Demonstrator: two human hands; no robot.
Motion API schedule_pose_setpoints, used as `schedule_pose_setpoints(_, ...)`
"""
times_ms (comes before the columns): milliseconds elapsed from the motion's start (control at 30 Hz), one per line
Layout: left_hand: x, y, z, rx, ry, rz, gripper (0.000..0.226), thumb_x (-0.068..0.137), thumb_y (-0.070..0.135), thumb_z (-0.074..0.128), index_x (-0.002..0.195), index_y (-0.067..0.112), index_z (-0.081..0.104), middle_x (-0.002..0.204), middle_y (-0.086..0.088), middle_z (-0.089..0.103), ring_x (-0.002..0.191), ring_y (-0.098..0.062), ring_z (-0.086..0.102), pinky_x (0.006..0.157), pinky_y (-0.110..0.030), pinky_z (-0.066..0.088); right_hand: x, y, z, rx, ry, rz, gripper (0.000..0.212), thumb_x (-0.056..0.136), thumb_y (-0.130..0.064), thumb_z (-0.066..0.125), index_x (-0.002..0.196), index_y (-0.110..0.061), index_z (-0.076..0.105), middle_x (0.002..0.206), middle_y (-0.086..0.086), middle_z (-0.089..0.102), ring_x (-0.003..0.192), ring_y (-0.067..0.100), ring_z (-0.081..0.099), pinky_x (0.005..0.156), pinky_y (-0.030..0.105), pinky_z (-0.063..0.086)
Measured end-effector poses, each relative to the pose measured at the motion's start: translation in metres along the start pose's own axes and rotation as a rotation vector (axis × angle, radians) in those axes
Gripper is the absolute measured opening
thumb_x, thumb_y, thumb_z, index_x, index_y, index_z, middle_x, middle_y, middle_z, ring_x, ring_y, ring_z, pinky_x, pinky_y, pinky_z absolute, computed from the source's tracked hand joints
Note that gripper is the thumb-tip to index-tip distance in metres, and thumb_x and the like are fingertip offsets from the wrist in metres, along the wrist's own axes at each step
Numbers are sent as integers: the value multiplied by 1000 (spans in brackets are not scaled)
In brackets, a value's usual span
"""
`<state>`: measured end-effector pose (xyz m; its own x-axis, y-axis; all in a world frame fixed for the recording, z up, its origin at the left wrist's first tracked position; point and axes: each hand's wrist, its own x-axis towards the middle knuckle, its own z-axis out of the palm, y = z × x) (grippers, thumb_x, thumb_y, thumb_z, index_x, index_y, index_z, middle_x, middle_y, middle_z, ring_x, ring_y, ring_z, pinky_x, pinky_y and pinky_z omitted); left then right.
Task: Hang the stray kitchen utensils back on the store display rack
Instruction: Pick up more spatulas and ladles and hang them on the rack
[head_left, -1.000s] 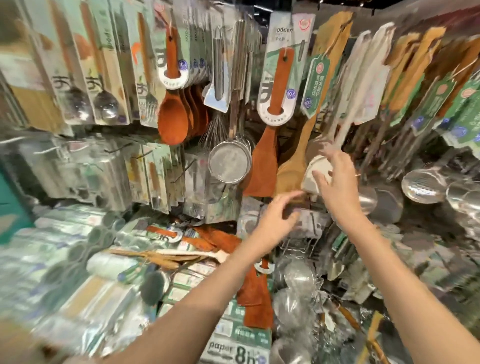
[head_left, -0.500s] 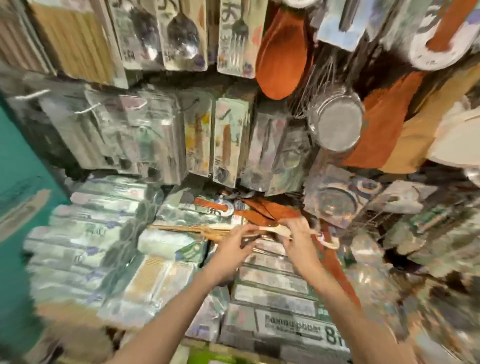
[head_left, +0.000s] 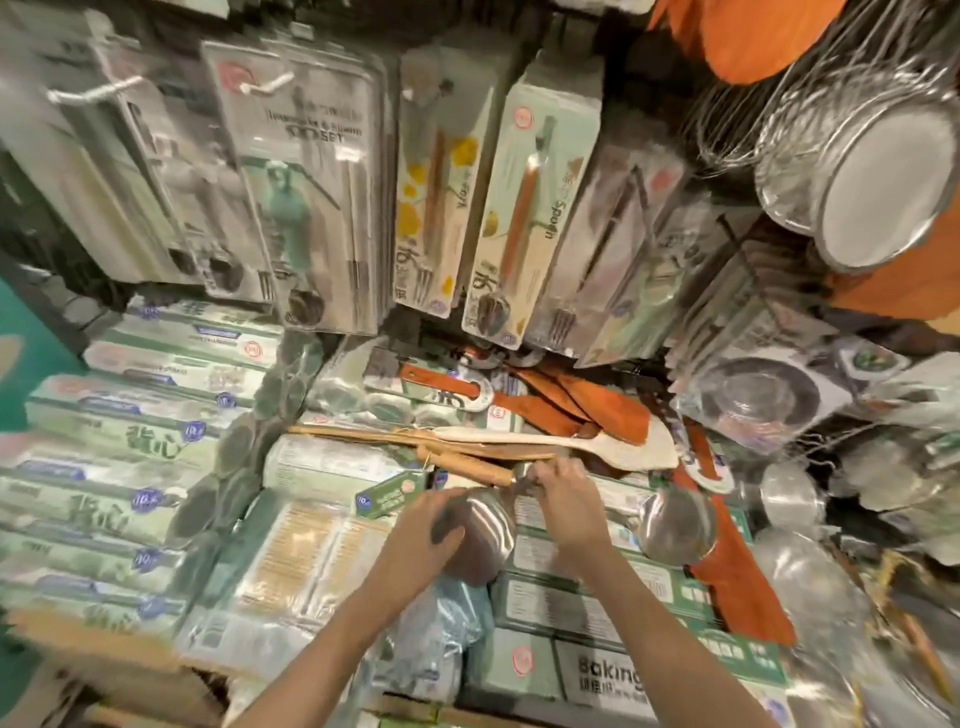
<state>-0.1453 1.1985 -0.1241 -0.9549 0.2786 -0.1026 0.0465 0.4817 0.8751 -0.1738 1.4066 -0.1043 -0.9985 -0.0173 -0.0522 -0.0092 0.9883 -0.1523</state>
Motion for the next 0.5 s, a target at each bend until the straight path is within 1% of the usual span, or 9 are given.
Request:
schedule_pose_setpoints(100,13,18,14,19,-10,6,43,88,16,59,130,20,51,126,2,53,116,-9,46,95,-19,33,2,-2,2,72,-54,33,18,91,-13,48,106,-19,55,114,3,48,106,22,47,86,37,43)
schedule_pose_setpoints(167,23,33,27,45,-42,10,43,87,22,59,130,18,51,126,-1,55,117,-16,49,99,-25,37,0,-2,4,106,-105,41,23,89,-5,46,108,-16,54,116,4,49,109,24,47,87,37,42)
schedule_pose_setpoints(200,27,39,35,88,-57,-1,43,87,27,59,129,19,51,125,-2,55,117,-19,50,99,-30,39,-2,-1,5,108,-131,17,28,87,-2,47,112,-14,53,119,5,48,112,24,45,89,36,41)
schedule_pose_setpoints(233,31,44,42,173,-67,-25,44,87,32,57,130,21,49,125,-2,54,116,-21,49,99,-35,40,-4,1,7,111,-151,-23,34,85,-1,48,117,-14,51,123,5,47,114,24,43,91,35,39)
schedule_pose_setpoints(300,39,55,57,438,-68,-87,45,89,39,52,129,20,45,125,-3,50,117,-25,46,99,-38,38,-7,11,7,136,-163,-58,45,82,0,52,124,-14,46,127,4,43,118,23,40,96,33,37)
schedule_pose_setpoints(333,43,61,62,536,-53,-106,42,90,38,50,127,18,43,124,-5,49,117,-26,45,97,-38,37,-9,19,6,137,-164,-27,46,82,0,52,125,-14,45,128,4,44,118,22,40,97,32,36)
schedule_pose_setpoints(367,45,66,67,587,-33,-117,38,91,35,48,124,16,41,123,-6,50,117,-27,45,95,-38,36,-10,28,5,115,-160,10,44,83,0,50,125,-15,45,127,4,45,118,21,41,98,32,36)
schedule_pose_setpoints(433,48,72,74,588,-1,-137,30,92,26,48,118,14,40,118,-7,54,114,-27,48,93,-37,36,-16,46,1,31,-139,49,36,87,-4,48,120,-18,47,122,3,47,114,22,42,93,35,38)
schedule_pose_setpoints(500,48,72,74,524,12,-165,23,91,18,46,113,13,44,113,-7,58,111,-27,50,94,-38,34,-23,61,-3,15,-116,35,30,88,-4,45,115,-17,48,114,4,48,108,23,43,87,38,39)
